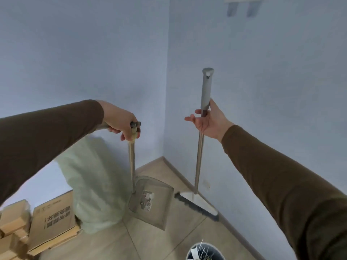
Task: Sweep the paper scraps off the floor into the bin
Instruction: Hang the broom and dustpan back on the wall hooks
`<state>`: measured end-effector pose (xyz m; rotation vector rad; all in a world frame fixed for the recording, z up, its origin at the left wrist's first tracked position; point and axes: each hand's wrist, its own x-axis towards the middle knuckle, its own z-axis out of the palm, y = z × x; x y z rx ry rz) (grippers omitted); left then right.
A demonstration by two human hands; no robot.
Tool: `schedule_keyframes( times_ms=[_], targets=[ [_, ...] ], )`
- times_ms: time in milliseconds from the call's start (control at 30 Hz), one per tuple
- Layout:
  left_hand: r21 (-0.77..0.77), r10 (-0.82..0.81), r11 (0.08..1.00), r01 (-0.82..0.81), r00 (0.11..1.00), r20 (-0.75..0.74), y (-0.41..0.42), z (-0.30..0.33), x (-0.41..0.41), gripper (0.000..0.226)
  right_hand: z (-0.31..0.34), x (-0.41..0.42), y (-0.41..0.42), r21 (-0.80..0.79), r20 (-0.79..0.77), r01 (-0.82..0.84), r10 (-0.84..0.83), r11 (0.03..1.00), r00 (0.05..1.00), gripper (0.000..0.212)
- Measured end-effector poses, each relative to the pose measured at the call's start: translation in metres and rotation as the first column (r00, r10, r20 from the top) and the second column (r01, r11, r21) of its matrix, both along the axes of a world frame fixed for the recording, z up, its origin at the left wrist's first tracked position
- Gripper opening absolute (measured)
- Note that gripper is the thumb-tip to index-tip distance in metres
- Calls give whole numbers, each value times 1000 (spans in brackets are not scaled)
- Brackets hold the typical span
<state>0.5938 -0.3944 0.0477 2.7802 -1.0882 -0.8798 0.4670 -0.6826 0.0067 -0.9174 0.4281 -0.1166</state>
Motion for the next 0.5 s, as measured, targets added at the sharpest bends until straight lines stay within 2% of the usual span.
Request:
schedule_keyframes(
  times_ms=[100,133,200,267,333,400,433,500],
  targets=[
    [-36,-64,997,65,998,11,-29,32,57,27,40,37,-37,-189,61,61,-51,980,997,77],
    [-61,-87,994,89,996,29,-40,45,75,28,52,47,-49,-271,66,75,-59,960,996,76],
    [-120,-131,982,143,986,105,-63,69,109,35,75,64,-70,-465,49,142,-135,874,990,60],
    [-174,-181,960,220,960,214,-87,91,137,38,90,80,-95,-710,-7,192,-279,677,960,46],
    [-215,-223,930,298,923,314,-111,112,162,32,103,94,-120,-915,-15,160,-427,371,904,44],
    [-242,-240,904,352,887,394,-134,130,184,33,116,107,-143,-991,38,99,-532,87,846,46],
    [-249,-249,896,368,880,405,-146,138,194,36,123,114,-154,-994,70,107,-561,34,825,46],
    [-236,-285,889,394,876,388,-169,154,211,35,133,131,-176,-980,116,187,-577,65,808,43]
  ],
)
